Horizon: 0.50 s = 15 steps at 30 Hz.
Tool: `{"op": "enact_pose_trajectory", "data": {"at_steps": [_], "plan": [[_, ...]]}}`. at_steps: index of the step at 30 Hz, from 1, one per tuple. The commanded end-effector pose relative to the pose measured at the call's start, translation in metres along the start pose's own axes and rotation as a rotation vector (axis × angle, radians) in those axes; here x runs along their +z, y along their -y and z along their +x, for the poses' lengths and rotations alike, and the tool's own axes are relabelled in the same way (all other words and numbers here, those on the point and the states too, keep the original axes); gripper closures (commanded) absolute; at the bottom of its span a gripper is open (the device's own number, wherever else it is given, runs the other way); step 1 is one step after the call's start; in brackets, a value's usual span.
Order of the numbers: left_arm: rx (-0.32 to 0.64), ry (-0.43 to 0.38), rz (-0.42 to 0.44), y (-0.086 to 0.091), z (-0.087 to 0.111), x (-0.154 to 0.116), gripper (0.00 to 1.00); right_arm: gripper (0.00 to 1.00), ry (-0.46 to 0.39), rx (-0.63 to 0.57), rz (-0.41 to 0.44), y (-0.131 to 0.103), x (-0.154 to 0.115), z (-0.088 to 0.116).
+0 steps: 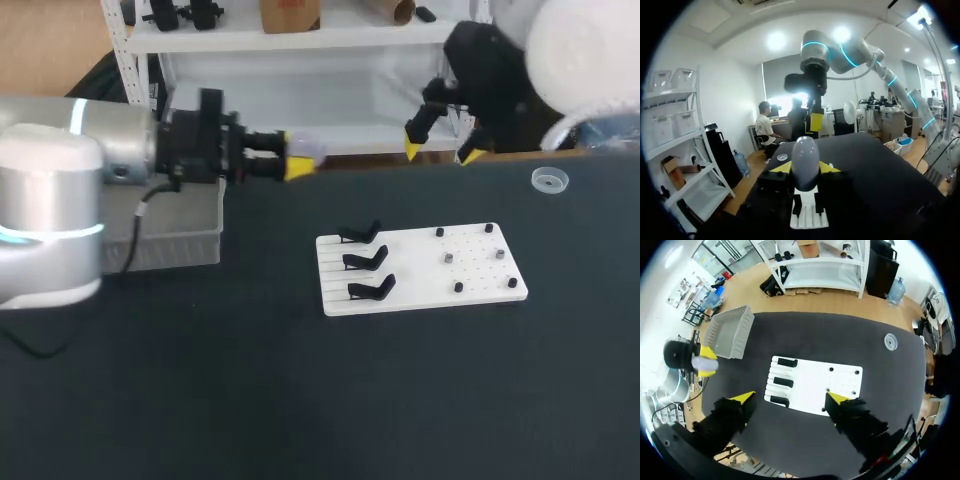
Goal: Pick up each earbud case from the left stands, insert the matching earbuds, close the lid, and place the case in the box.
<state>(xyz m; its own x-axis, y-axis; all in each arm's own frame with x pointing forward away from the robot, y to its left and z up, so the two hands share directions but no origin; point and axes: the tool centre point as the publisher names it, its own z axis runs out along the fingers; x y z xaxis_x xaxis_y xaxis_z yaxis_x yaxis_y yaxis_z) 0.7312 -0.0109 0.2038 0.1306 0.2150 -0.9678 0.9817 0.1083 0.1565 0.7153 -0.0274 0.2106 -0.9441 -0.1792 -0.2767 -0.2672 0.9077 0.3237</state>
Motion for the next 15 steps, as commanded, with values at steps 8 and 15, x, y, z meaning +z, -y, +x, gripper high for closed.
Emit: {"op": "enact_pose_trajectory", "data": {"at_steps": [8,15], "plan": [[-0.020,-0.081,-0.144,-0.026,0.030,-0.139,1.00,0.00,0.139,0.001,0.002,0.001,-0.002,0.011],[-0.014,-0.107,-0.145,-0.051,0.072,-0.175,1.00,0.00,0.139,0.001,0.002,0.001,-0.002,0.011]]}}
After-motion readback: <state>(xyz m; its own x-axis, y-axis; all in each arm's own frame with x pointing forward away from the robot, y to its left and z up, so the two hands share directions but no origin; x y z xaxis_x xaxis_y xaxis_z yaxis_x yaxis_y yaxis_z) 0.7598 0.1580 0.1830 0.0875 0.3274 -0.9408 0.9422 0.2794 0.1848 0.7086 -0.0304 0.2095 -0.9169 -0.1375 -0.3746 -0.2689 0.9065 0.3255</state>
